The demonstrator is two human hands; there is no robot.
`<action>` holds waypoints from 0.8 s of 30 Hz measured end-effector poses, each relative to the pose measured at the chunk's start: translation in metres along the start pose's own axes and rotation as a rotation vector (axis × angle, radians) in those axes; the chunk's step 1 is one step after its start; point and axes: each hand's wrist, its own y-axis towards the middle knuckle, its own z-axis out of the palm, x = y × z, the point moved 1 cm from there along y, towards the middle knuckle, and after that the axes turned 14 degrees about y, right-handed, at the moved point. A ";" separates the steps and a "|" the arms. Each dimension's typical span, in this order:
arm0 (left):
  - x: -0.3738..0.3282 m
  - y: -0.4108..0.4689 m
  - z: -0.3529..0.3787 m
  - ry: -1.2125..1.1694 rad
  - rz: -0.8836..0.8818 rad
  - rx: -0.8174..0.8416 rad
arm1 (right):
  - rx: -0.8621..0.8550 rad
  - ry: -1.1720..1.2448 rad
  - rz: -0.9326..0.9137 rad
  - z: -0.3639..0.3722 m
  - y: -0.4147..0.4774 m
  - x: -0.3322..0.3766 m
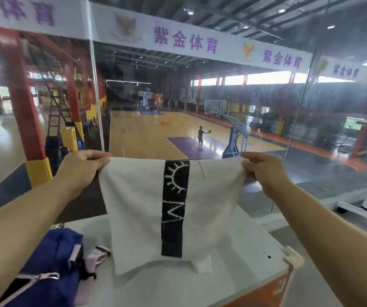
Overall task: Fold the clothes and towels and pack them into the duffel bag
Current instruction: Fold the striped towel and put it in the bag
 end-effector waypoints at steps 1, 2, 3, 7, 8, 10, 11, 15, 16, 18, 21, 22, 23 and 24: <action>-0.009 0.000 -0.008 -0.039 0.003 -0.019 | 0.002 0.013 -0.036 0.003 0.000 0.011; -0.017 -0.001 -0.016 -0.085 0.013 -0.028 | 0.006 0.032 -0.066 0.006 -0.001 0.022; -0.024 -0.002 -0.024 -0.117 0.026 -0.041 | 0.019 0.051 -0.096 0.008 -0.003 0.032; -0.038 -0.003 -0.050 -0.176 0.070 -0.083 | 0.046 0.034 -0.205 0.018 -0.012 0.065; -0.039 -0.004 -0.055 -0.197 0.064 -0.080 | 0.050 0.030 -0.211 0.020 -0.016 0.071; -0.040 -0.006 -0.063 -0.254 0.023 -0.076 | 0.066 0.043 -0.200 0.022 -0.021 0.079; -0.040 -0.010 -0.066 -0.296 -0.003 -0.068 | 0.085 0.065 -0.175 0.023 -0.024 0.080; -0.037 -0.025 -0.073 -0.439 -0.082 0.042 | 0.166 0.215 -0.016 0.025 -0.035 0.081; -0.037 -0.029 -0.074 -0.449 -0.096 0.089 | 0.183 0.242 0.015 0.026 -0.038 0.080; -0.035 -0.037 -0.074 -0.443 -0.111 0.165 | 0.176 0.278 0.035 0.026 -0.042 0.077; -0.031 -0.044 -0.074 -0.479 -0.112 0.208 | 0.099 0.338 0.045 0.025 -0.049 0.074; -0.030 -0.046 -0.074 -0.508 -0.125 0.197 | 0.086 0.347 0.056 0.026 -0.053 0.073; -0.028 -0.047 -0.074 -0.534 -0.140 0.183 | 0.080 0.340 0.061 0.026 -0.055 0.071; -0.027 -0.047 -0.073 -0.551 -0.156 0.170 | 0.080 0.324 0.068 0.026 -0.056 0.069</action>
